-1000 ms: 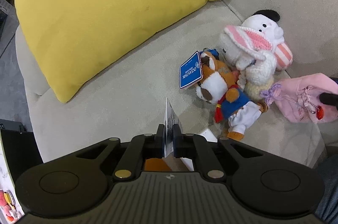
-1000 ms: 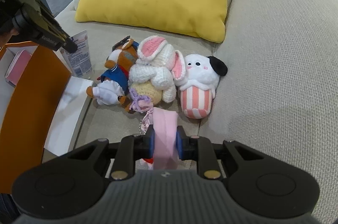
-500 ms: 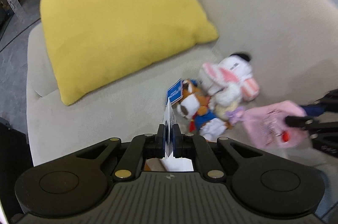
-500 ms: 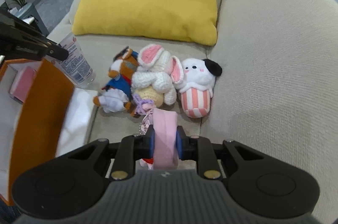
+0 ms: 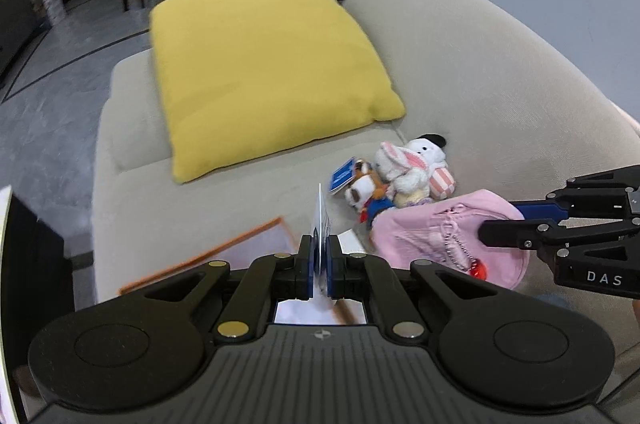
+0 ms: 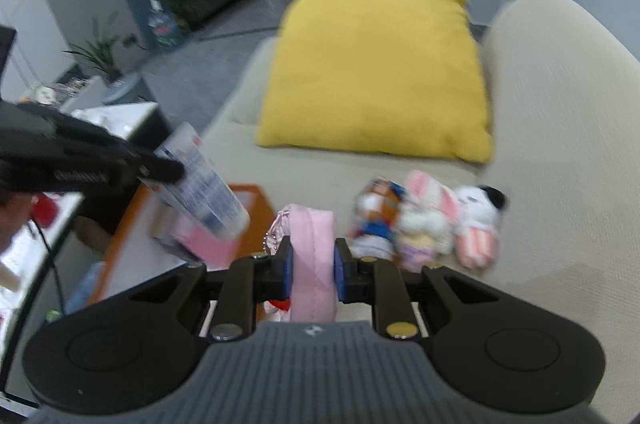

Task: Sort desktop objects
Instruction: 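Carry the lotion tube and pink pouch over the orange box with both tools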

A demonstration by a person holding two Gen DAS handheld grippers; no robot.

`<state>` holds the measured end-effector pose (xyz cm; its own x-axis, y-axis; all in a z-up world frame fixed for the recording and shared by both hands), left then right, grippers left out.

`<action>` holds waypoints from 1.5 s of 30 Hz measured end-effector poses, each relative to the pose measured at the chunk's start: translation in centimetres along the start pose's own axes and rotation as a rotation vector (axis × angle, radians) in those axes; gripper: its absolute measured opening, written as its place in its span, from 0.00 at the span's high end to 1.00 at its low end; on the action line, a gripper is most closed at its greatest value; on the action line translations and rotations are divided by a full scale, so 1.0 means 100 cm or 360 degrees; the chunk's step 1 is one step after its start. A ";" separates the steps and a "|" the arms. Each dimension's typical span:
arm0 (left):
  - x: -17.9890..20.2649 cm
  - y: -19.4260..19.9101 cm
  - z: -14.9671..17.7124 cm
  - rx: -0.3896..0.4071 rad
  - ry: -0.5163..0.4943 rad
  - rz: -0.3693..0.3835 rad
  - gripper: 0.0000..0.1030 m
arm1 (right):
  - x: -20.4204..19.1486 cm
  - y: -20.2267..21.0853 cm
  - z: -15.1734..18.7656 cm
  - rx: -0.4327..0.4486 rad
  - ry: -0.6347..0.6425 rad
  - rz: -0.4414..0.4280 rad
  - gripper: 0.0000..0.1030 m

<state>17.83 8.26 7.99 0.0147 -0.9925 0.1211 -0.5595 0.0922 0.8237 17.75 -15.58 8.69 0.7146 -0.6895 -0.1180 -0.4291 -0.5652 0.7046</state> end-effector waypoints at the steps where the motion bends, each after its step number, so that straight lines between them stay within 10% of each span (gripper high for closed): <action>1: -0.006 0.004 0.003 0.0008 0.0017 -0.0011 0.95 | -0.008 0.000 -0.004 0.0010 -0.0001 -0.0032 0.80; 9: -0.044 0.014 0.021 0.0009 0.0148 -0.0074 0.95 | -0.051 -0.029 -0.026 -0.0047 -0.0071 -0.0180 0.80; 45: -0.093 -0.081 0.041 -0.0040 0.0505 0.0047 0.95 | -0.080 -0.164 -0.057 -0.0471 -0.0064 0.0172 0.80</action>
<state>18.84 16.43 -2.08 0.2585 -0.9154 0.3085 -0.5428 0.1266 0.8303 22.17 1.77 2.09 0.6487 -0.7590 -0.0550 -0.3174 -0.3356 0.8869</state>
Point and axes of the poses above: each gripper's, at about its wrist camera, not at the fingertips, and y roughly against the way its jaws point, x to its right, z to its underside, the point moved 2 cm from there along -y, roughly the way its jaws point, and after that the axes turned 8 degrees about y, right-handed, at the moved point
